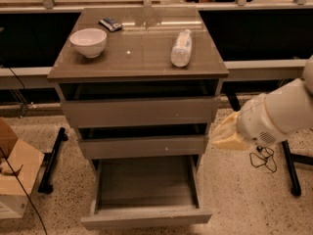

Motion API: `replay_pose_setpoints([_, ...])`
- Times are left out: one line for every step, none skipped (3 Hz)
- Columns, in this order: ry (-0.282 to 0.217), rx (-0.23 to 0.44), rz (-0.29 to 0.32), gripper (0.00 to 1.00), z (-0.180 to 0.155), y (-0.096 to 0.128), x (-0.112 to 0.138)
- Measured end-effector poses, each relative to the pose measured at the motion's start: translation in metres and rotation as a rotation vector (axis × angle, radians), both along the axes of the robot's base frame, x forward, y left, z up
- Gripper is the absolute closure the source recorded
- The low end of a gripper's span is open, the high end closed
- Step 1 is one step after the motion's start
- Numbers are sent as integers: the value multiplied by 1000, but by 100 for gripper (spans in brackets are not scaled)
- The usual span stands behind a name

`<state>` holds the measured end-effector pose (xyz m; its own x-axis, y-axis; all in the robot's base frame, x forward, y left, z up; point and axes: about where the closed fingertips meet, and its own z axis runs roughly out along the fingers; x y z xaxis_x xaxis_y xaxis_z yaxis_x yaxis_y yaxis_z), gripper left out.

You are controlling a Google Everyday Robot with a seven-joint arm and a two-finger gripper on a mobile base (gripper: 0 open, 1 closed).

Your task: Close bottom drawer

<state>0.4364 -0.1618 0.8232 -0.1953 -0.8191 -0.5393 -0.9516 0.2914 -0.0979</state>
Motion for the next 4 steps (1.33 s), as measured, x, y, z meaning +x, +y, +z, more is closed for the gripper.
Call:
replay_pose_setpoints([93, 163, -34, 100, -86, 31, 13])
replay_pose_setpoints([126, 193, -49, 100, -110, 32, 18])
replay_pose_setpoints([113, 124, -32, 100, -112, 43, 17])
replay_pose_setpoints([140, 130, -26, 100, -163, 51, 22])
